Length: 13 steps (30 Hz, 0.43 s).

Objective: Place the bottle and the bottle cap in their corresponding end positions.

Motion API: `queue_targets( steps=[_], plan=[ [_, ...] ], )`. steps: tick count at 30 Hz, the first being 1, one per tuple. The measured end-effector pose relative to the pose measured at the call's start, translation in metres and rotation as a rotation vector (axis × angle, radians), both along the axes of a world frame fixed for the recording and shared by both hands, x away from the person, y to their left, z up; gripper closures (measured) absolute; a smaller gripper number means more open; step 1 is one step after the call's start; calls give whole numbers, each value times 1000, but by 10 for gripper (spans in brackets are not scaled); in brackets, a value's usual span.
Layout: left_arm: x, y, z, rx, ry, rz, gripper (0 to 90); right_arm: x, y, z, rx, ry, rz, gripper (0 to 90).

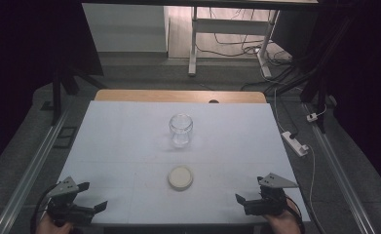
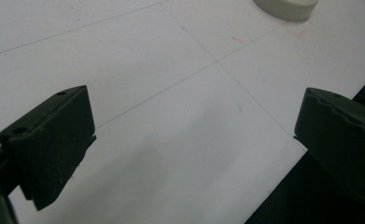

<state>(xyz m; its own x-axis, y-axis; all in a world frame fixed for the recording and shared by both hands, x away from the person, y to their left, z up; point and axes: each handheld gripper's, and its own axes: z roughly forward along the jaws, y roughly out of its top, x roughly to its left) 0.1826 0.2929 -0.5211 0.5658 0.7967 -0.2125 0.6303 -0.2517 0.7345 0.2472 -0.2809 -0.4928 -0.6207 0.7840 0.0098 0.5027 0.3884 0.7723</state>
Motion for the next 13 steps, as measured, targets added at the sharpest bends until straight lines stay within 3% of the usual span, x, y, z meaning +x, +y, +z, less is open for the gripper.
queue_targets(
  steps=[13],
  plan=[
    [-6,8,-4,29,34,41,0,-8,-15,-3,1,50,-65,0]
  ],
)
